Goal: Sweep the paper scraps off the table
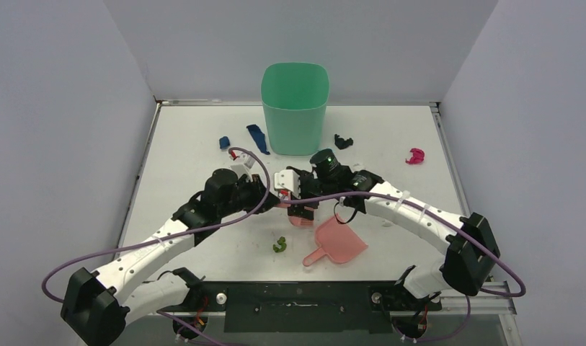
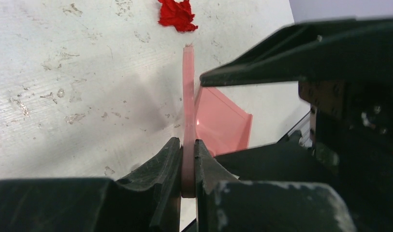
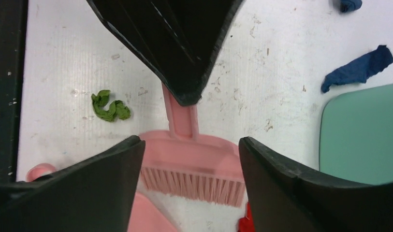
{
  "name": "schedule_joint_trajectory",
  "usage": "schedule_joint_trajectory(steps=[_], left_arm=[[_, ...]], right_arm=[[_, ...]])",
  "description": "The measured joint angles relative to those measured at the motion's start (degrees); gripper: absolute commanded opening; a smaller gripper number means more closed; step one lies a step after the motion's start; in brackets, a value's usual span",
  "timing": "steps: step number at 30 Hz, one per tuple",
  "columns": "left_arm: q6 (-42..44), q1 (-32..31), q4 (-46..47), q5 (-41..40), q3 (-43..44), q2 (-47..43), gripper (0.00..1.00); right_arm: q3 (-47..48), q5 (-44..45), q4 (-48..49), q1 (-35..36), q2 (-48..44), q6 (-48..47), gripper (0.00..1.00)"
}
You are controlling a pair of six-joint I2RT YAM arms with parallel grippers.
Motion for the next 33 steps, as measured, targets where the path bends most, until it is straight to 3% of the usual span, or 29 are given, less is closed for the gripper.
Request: schedule_joint_trajectory(steps=[3,10,16,21,26,30,31,33], left_arm=[[4.90,-0.07,-3.48,2.36,2.21,-1.07,0.00],[15.72,-1.66,-8.39,9.35,5.57,-5.68,0.00],[21.27,-4.02,-12.15,12.24,7.21,-6.40,0.00],[23.52,-4.57,-13.22,12.33,7.21,-7.76,0.00],[24.24,-4.79,-12.83,14.01,7.19,-8.72,0.00],[24.46,-5.18,-11.91,15.30,7.19,-8.79,0.00],[24.57,-5.35,-11.85,15.91,7.19,-8.83,0.02],[26.01,-5.60,-12.00,16.44,7.13,-8.98,0.14]], right_arm=[[1.75,-3.23,-4.57,-2.23,-1.92,-0.17,0.85],[9.03,-13.27,-14.80,-7.06,-5.22,-1.18,0.85],[9.75,-17.49,-22.47,-7.74,-5.20,-4.55,0.81],[9.40,-19.30,-27.82,-7.67,-2.75,-7.96,0.72],[7.08,-21.14,-29.24,-7.67,-1.53,-8.28,0.58],[6.08,-22.99,-28.98,-7.72,-0.11,-7.58,0.17],[6.01,-23.28,-28.85,-7.74,0.37,-7.65,0.12],[5.99,-24.72,-29.22,-7.78,1.31,-7.58,0.06]])
